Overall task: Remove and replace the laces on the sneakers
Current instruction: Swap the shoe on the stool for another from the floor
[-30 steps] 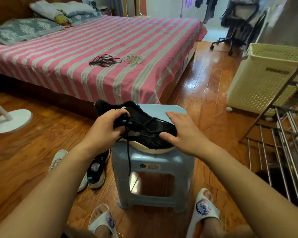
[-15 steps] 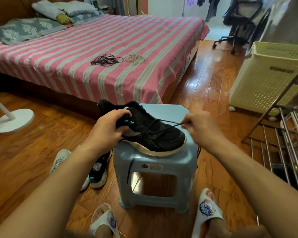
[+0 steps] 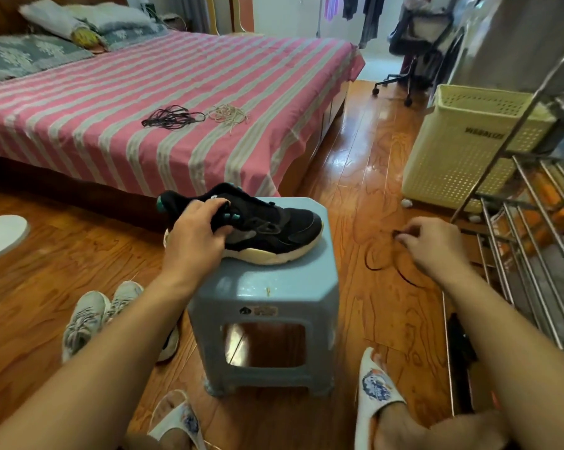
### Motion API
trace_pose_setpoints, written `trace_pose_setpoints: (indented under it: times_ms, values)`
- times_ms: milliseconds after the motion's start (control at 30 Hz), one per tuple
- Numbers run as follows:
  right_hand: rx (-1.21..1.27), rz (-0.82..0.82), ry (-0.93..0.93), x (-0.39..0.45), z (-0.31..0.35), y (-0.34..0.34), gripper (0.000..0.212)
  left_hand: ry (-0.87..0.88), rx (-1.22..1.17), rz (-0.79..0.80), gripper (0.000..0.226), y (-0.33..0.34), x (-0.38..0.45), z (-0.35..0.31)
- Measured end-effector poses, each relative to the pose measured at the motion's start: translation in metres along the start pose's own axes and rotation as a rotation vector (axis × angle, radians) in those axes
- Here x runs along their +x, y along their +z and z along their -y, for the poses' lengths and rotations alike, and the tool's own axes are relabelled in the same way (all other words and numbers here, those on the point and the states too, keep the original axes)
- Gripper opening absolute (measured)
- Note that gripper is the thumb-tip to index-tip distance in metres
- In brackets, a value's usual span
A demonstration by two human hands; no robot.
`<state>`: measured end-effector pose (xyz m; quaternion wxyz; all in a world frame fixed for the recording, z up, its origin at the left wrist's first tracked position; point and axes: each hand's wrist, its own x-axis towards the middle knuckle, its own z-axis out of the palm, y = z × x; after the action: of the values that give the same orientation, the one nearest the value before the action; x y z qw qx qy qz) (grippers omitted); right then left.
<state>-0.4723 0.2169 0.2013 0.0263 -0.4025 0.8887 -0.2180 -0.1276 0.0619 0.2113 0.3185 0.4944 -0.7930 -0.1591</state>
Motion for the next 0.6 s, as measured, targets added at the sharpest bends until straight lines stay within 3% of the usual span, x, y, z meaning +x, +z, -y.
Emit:
trace_pose_setpoints:
  times_ms: [100,133,233,300,367,433,533,600]
  values:
    - [-0.082,0.186,-0.32,-0.025,0.059,-0.048,0.01,0.062,0.125,-0.117,0.066,-0.004,-0.011,-0.037]
    - [-0.074,0.263,-0.418,-0.035,0.076,-0.065,0.009,0.123,0.034,-0.082,0.071,-0.01,-0.017,-0.056]
    - [0.201,0.405,-0.596,-0.062,0.125,-0.109,0.003,0.1,-0.611,0.398,0.091,-0.026,-0.037,-0.123]
    - [0.405,0.419,-0.62,-0.072,0.154,-0.125,0.004,0.043,-0.905,0.529,0.081,-0.029,-0.046,-0.142]
    - [0.655,0.469,-0.552,-0.074,0.179,-0.133,0.01,-0.029,-1.06,0.496,0.041,-0.045,-0.056,-0.137]
    - [0.938,0.53,-0.434,-0.073,0.198,-0.135,0.017,-0.135,-1.027,0.475,0.019,-0.073,-0.072,-0.113]
    - [1.177,0.596,-0.348,-0.081,0.236,-0.125,0.009,-0.264,-1.003,0.279,0.025,-0.14,-0.106,-0.073]
    - [1.255,0.746,-0.325,-0.101,0.269,-0.105,0.001,-0.369,-1.061,0.096,0.024,-0.19,-0.132,-0.045]
